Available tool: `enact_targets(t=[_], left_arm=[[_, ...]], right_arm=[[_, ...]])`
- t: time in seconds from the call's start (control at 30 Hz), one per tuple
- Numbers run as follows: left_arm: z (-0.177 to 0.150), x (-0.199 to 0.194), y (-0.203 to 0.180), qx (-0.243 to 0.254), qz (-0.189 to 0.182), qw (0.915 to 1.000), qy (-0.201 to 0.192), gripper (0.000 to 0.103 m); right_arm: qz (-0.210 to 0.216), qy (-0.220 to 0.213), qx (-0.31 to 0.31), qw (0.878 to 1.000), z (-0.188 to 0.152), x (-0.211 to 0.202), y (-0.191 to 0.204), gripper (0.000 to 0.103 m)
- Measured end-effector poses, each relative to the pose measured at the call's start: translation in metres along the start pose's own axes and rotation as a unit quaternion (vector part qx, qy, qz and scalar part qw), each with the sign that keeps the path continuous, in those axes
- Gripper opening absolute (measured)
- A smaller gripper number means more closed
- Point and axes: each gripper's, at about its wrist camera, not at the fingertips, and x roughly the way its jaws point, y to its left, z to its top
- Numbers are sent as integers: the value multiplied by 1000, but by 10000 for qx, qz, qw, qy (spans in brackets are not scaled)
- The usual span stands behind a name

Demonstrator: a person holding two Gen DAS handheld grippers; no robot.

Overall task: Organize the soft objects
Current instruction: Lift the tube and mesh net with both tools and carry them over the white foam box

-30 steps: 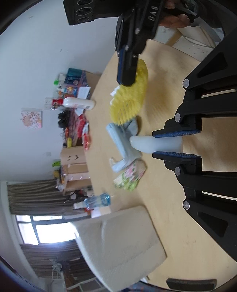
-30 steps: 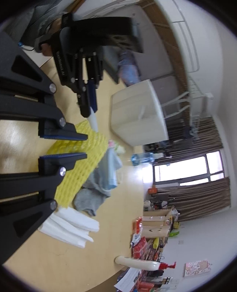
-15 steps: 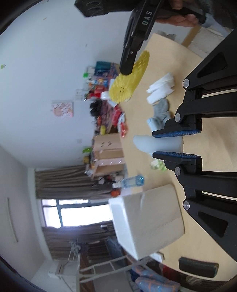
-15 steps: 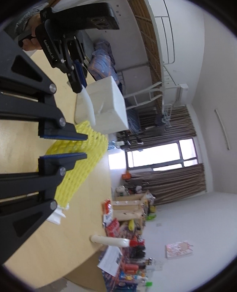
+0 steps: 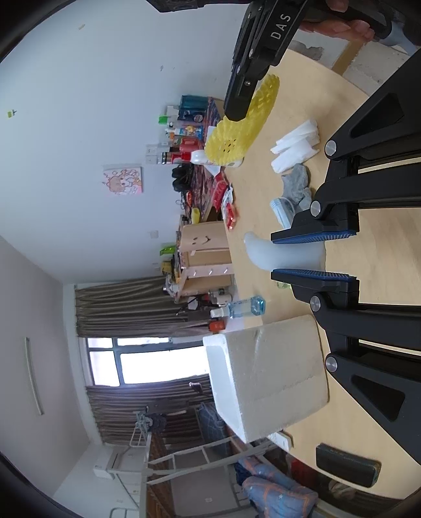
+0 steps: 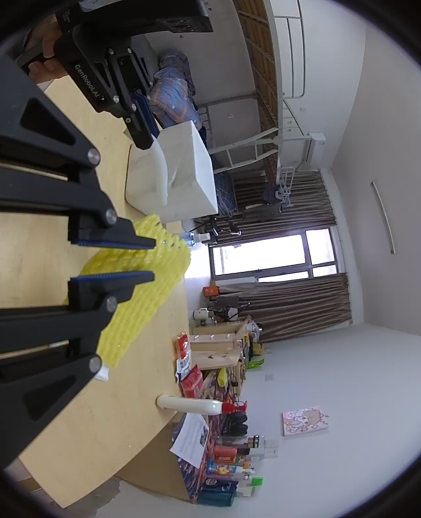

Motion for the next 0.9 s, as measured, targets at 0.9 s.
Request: enact_targets(t=[0.9], left_arm=[[-19,-72,79,-563,1922,9795,-220,17]], right_arm=[[1469,109,-557,9875,4,36,106,16]])
